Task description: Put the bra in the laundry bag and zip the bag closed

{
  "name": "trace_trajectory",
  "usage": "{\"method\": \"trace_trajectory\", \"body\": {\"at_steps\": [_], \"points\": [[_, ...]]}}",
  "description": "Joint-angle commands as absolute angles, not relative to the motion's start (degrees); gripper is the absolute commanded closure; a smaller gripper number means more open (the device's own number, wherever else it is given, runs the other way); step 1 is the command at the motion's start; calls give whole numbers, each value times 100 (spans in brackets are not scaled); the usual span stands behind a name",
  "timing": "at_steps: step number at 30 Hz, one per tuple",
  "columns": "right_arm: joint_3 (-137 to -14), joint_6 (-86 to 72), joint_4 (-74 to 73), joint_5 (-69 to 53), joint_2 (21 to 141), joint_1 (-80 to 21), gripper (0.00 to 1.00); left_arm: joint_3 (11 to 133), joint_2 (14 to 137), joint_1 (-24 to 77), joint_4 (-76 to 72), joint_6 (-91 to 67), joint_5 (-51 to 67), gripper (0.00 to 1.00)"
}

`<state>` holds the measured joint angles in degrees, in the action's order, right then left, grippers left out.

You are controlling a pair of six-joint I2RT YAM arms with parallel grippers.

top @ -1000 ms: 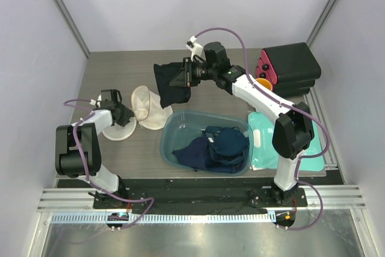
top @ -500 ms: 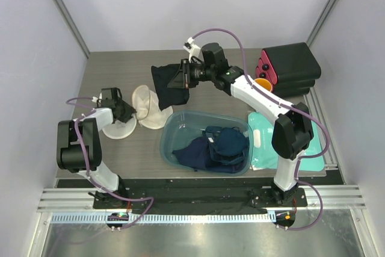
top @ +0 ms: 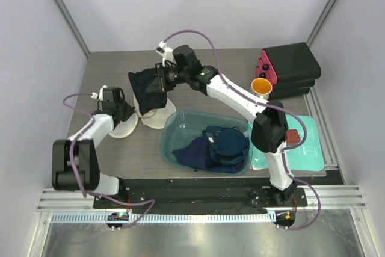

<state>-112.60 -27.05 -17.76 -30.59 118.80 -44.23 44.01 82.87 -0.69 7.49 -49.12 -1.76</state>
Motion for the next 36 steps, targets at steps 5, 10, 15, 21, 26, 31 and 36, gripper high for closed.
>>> {"method": "trace_trajectory", "body": {"at_steps": [5,10,15,21,26,31,36], "points": [[-12488,-2426,-2214,-1513,12751,-4755,99,3955,6883,141,984,-4738,-422,100],[-12665,-2487,-2338,-1240,13043,-4851,99,3981,6583,141,1020,-4579,-334,100],[-13181,-2190,-2846,-828,13587,-4834,99,4043,6530,150,1055,-4448,-18,100],[-13176,-1566,-2988,-1028,13755,-4860,99,4131,6434,158,1028,-4368,421,100],[-12955,-1529,-2980,-1413,13860,-4843,99,4333,6434,211,1002,-4237,650,100],[-13166,-1801,-2760,-1837,14220,-4878,99,4473,6618,325,984,-4140,940,100],[-13614,-2039,-2400,-1846,14808,-4834,98,4544,6653,448,1090,-4096,1081,100]]}}
